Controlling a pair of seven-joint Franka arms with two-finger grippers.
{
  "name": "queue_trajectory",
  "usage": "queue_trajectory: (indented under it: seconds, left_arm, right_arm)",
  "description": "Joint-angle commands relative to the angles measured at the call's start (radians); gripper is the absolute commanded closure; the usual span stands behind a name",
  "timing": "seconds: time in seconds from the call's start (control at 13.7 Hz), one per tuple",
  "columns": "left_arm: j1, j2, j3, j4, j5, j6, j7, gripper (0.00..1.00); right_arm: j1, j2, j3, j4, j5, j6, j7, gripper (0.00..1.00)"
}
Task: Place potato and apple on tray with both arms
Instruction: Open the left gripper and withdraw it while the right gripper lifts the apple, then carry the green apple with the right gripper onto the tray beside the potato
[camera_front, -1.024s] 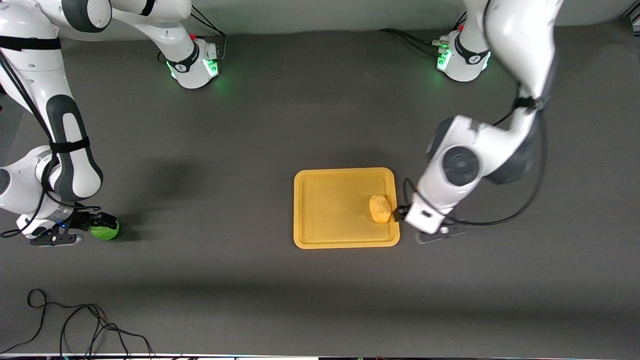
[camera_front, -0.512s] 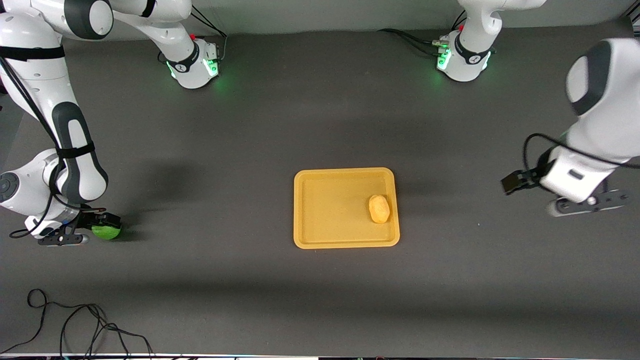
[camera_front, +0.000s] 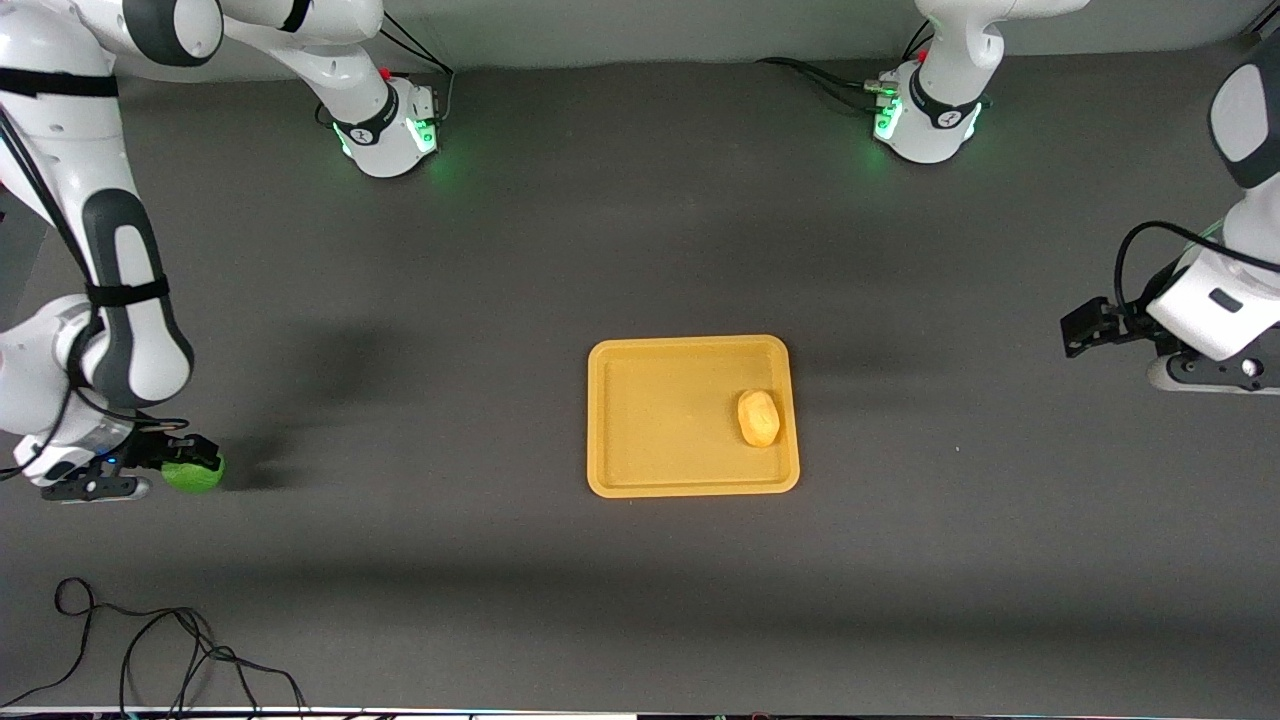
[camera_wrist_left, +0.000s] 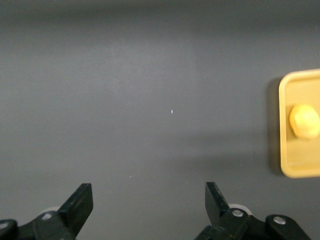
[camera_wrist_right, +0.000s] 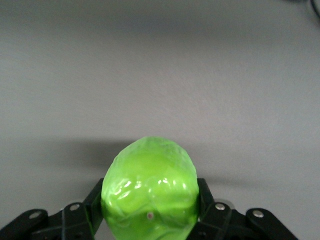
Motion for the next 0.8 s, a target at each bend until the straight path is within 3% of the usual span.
queue_trajectory:
  seconds: [0.0, 0.15, 0.37, 0.51, 0.73]
  left_arm:
    - [-0.005, -0.06, 0.023, -0.026, -0.012, -0.063, 0.106, 0.0]
    - [-0.005, -0.09, 0.039, -0.031, -0.086, -0.077, 0.107, 0.0]
    - [-0.005, -0.136, 0.046, -0.036, -0.089, -0.101, 0.103, 0.0]
    - [0.006, -0.141, 0.043, -0.049, -0.088, -0.086, 0.1, 0.0]
    - [0.007, -0.137, 0.043, -0.051, -0.083, -0.072, 0.087, 0.0]
  right_arm:
    - [0.012, -0.091, -0.009, 0.082, -0.027, -0.19, -0.014, 0.71]
    - [0.049, -0.125, -0.01, 0.148, -0.062, -0.297, 0.043, 0.71]
    - [0.148, -0.154, -0.009, 0.266, -0.118, -0.476, 0.225, 0.71]
    - [0.249, -0.153, -0.01, 0.352, -0.132, -0.579, 0.38, 0.71]
    - [0.419, -0.142, -0.007, 0.426, -0.185, -0.63, 0.642, 0.71]
